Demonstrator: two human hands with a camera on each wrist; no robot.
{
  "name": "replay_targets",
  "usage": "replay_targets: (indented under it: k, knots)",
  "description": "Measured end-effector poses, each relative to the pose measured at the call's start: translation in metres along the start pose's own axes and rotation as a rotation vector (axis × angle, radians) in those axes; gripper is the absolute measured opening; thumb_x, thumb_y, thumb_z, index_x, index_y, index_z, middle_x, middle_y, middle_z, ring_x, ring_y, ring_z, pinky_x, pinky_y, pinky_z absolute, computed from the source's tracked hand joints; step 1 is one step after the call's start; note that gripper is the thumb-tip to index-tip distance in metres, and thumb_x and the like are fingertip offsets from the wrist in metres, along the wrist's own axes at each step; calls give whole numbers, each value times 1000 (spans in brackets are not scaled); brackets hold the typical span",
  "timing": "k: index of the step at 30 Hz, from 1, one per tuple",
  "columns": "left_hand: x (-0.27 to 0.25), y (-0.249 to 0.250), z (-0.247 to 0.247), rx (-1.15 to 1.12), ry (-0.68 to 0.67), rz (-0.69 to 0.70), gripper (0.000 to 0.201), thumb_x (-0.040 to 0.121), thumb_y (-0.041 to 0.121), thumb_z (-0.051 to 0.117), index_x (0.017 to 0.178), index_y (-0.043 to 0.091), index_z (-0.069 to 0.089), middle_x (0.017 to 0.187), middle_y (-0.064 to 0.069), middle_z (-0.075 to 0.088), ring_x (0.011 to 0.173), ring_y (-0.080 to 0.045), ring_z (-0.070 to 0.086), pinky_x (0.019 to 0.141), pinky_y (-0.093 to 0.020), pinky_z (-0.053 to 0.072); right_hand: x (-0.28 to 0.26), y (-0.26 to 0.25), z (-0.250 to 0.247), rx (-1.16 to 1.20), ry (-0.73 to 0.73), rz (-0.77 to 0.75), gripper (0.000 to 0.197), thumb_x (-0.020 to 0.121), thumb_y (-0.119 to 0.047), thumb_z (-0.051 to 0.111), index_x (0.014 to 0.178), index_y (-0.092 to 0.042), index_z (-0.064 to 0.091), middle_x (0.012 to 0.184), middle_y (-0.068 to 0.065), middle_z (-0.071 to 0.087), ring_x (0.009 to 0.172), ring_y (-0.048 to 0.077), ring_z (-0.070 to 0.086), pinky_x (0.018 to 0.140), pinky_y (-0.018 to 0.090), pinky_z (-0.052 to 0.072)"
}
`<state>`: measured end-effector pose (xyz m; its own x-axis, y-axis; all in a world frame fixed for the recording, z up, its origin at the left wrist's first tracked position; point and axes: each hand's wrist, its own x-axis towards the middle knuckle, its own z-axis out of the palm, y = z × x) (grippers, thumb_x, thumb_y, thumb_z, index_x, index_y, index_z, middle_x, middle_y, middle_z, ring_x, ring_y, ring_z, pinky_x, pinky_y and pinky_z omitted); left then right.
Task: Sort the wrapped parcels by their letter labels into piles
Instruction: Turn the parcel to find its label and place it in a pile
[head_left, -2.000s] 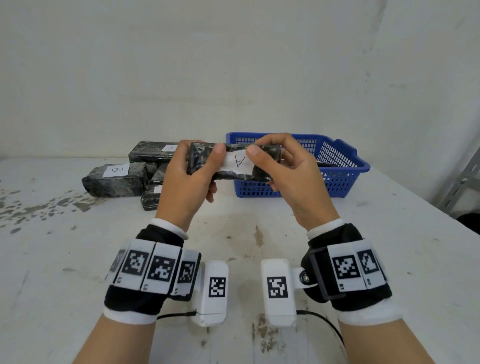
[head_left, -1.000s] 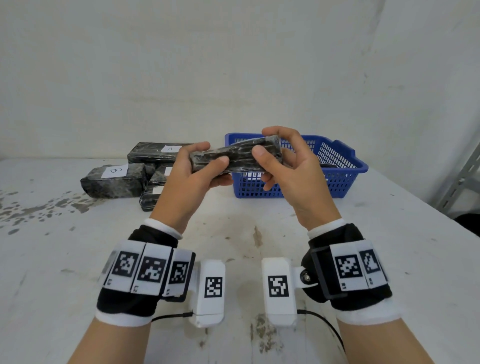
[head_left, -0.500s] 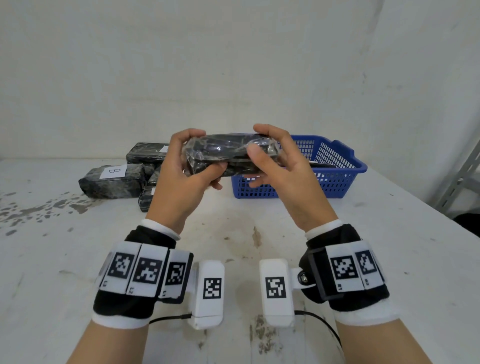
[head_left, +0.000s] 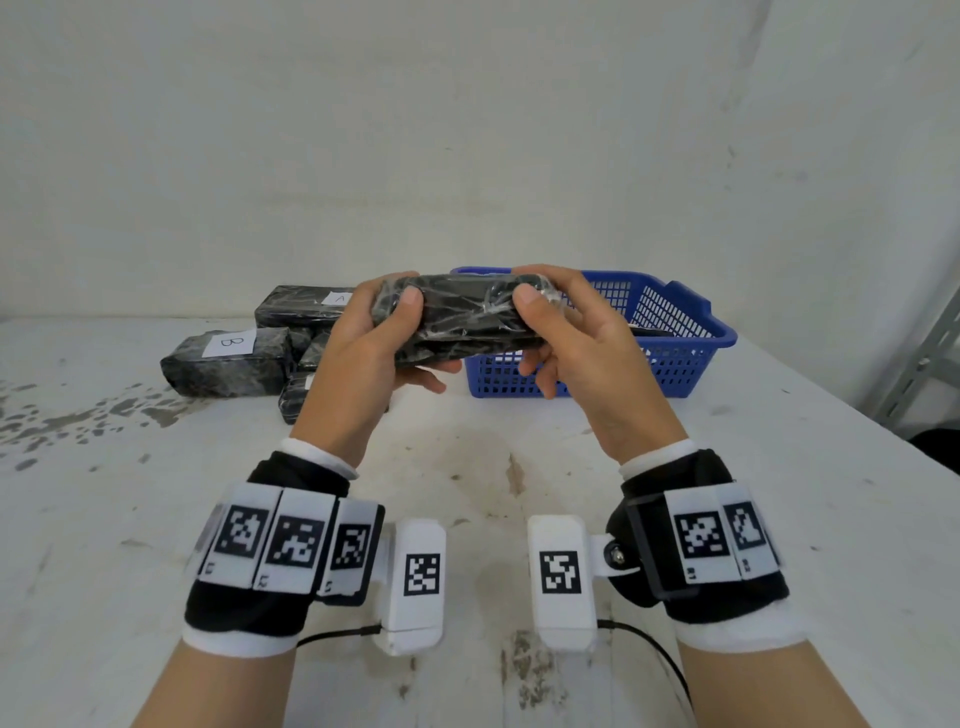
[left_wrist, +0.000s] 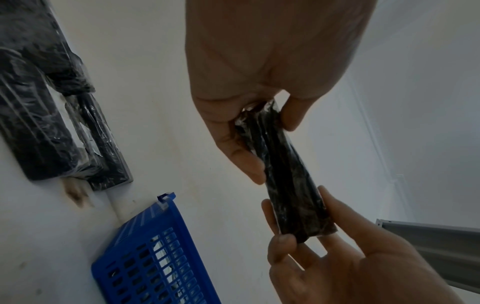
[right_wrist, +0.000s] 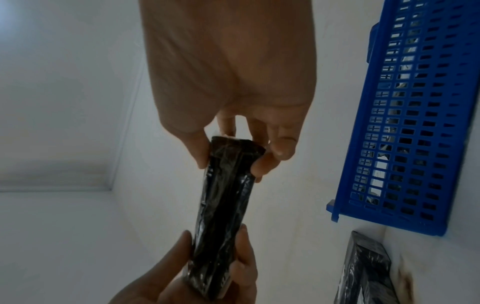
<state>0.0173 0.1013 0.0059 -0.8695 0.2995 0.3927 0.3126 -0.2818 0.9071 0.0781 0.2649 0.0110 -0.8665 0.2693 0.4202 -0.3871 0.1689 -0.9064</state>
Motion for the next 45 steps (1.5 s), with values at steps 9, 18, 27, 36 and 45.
replay_targets:
  k: [9,18,27,36,45]
  knots:
    - [2,-4,4,-32,-1,32,7,97,21,54,96,15,53,101,-13,66,83,-27,68,64,-32,58,0,1,2,45,58,-32,7,96,-29,65,92,-23,66,72,-1,59,54,8,49,46,12,38]
    - [-2,-4,7,114,16,58,18,91,25,64,99,18,49,93,-9,68,64,-19,68,59,-29,58,-1,2,5,-3,45,-113,11,92,-25,70,98,-18,63,76,-11,60,56,-4,55,53,9,42]
    - [-2,2,3,91,67,60,16,94,33,59,93,19,52,87,-9,63,63,-23,57,48,-27,45,-3,4,9,-89,-15,-117,51,87,-31,75,132,-30,51,116,-4,66,97,7,68,88,25,56]
    - [4,0,3,-103,98,-5,33,93,1,53,125,8,48,100,-4,62,83,-13,69,86,-34,56,0,3,6,32,-9,-55,35,96,-16,64,130,-23,58,119,8,68,103,13,70,89,27,57]
    - [4,3,2,-43,141,-36,13,97,5,50,101,16,56,84,3,68,69,-7,69,88,-45,50,-4,-4,4,-55,-26,-56,14,97,-24,62,110,-28,65,105,16,70,65,15,64,56,27,55]
